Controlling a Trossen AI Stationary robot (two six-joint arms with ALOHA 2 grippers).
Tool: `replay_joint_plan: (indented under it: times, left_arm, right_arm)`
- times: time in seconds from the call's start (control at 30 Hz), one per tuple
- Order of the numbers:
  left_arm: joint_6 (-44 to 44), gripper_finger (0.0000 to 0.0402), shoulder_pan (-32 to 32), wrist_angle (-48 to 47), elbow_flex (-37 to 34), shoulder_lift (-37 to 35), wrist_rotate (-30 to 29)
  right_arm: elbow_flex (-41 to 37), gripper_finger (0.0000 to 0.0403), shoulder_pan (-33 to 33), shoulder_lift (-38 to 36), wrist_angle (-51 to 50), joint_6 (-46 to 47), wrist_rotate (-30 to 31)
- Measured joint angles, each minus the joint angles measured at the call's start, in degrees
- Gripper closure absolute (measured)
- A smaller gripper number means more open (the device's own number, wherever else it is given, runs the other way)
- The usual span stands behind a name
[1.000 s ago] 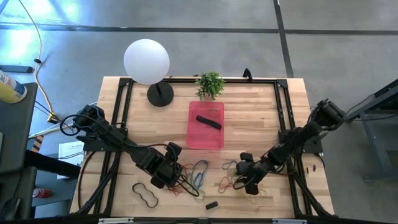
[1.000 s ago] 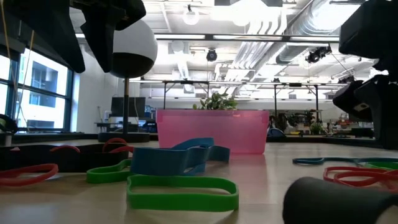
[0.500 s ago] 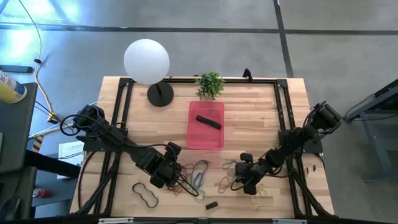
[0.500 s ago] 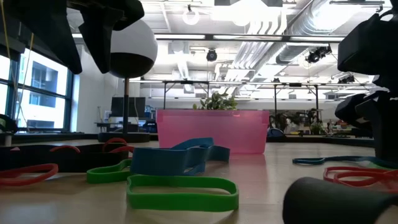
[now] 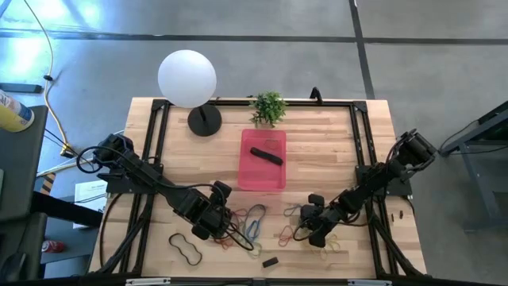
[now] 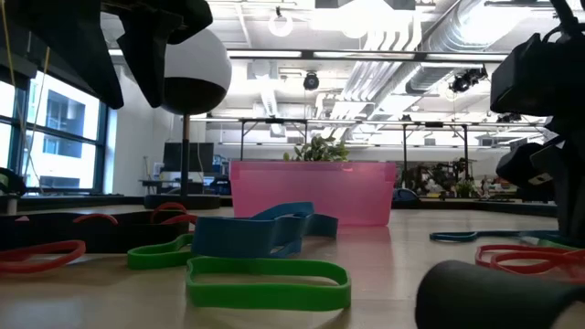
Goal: Pick and place rubber bands into bin
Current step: Put the blue rubber band into the red bin
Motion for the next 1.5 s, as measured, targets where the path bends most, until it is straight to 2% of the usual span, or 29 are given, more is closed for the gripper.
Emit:
replay_joint_plan:
  times: [0.33, 0.53, 0.83, 0.97, 1.1, 1.3, 1.5]
  left_arm:
    - [0.1, 0.0252, 0.0, 0.0, 0.0, 0.0, -0.1]
    - [1.2, 0.0252, 0.0, 0.0, 0.0, 0.0, -0.8]
    - [1.3, 0.0252, 0.1, -0.2, 0.0, 0.0, -3.4]
    - [1.1, 0.0252, 0.1, -0.2, 0.0, 0.0, -4.6]
    - [1.1, 0.0252, 0.1, -0.2, 0.0, 0.0, -4.9]
    - [1.1, 0.0252, 0.4, -0.2, 0.0, 0.0, -5.0]
    - [1.0, 0.0252, 2.0, -0.1, 0.0, 0.0, -4.9]
  right_arm:
    - [0.0, 0.0399, 0.1, -11.8, -0.7, -0.6, 0.7]
    - [0.0, 0.0401, -0.2, -20.7, -2.0, -2.0, 4.2]
    - [0.0, 0.0402, -5.4, -32.0, 1.7, -11.8, 11.0]
    - [0.1, 0.0402, -9.8, -35.4, 3.7, -19.2, 11.5]
    - [0.1, 0.0402, -15.3, -37.5, 5.6, -24.7, 9.7]
    - [0.1, 0.0402, -23.6, -38.1, 10.4, -32.0, 3.9]
    - [0.1, 0.0403, -31.7, -37.8, 12.7, -33.3, -2.0]
